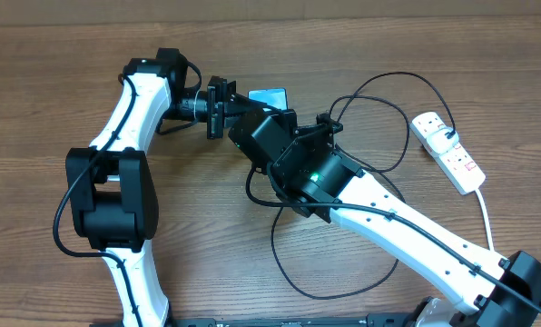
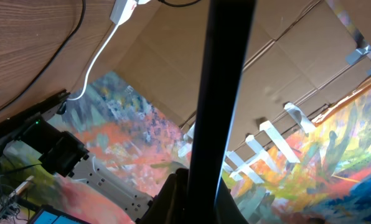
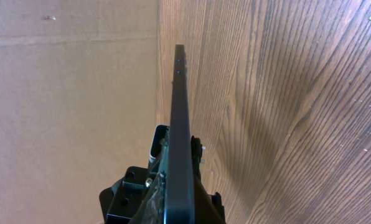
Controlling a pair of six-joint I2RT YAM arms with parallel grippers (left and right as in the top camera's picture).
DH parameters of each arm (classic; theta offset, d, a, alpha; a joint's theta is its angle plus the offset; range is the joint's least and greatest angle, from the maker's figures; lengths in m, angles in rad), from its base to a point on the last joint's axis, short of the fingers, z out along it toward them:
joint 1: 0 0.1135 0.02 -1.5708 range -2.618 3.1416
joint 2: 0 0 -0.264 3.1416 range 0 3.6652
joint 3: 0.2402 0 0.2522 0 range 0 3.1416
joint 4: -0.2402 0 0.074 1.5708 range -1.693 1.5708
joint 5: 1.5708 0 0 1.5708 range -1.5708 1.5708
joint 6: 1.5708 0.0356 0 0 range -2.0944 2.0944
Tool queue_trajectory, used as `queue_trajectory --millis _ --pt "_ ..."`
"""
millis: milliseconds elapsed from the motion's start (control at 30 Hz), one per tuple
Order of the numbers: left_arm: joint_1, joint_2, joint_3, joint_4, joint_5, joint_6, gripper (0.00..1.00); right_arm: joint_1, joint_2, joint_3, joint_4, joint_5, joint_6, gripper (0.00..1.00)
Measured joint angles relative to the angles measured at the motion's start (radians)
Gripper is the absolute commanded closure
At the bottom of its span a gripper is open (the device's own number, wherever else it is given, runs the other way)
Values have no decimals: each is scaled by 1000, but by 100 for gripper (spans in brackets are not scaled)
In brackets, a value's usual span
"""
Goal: Plug charger to phone and switch on socket
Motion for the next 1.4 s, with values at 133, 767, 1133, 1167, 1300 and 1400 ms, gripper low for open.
queue_trajectory --millis 133,767,1133,1167,1300,1400 --pt "0 0 0 -8 -8 -8 96 1 0 0 -7 2 0 53" --pt "0 0 0 278 -151 32 96 -85 -105 1 -125 68 -660 14" --pt "0 -19 67 259 -432 108 96 -426 -117 10 -365 -207 -985 0" --pt "0 -34 79 245 -498 109 96 -439 -97 10 -382 -240 -1001 0" --pt "0 -105 109 197 -746 108 96 -439 -13 10 -375 -367 -1096 7" --pt "0 -158 116 154 -919 108 96 -413 75 10 -354 -457 -1190 7"
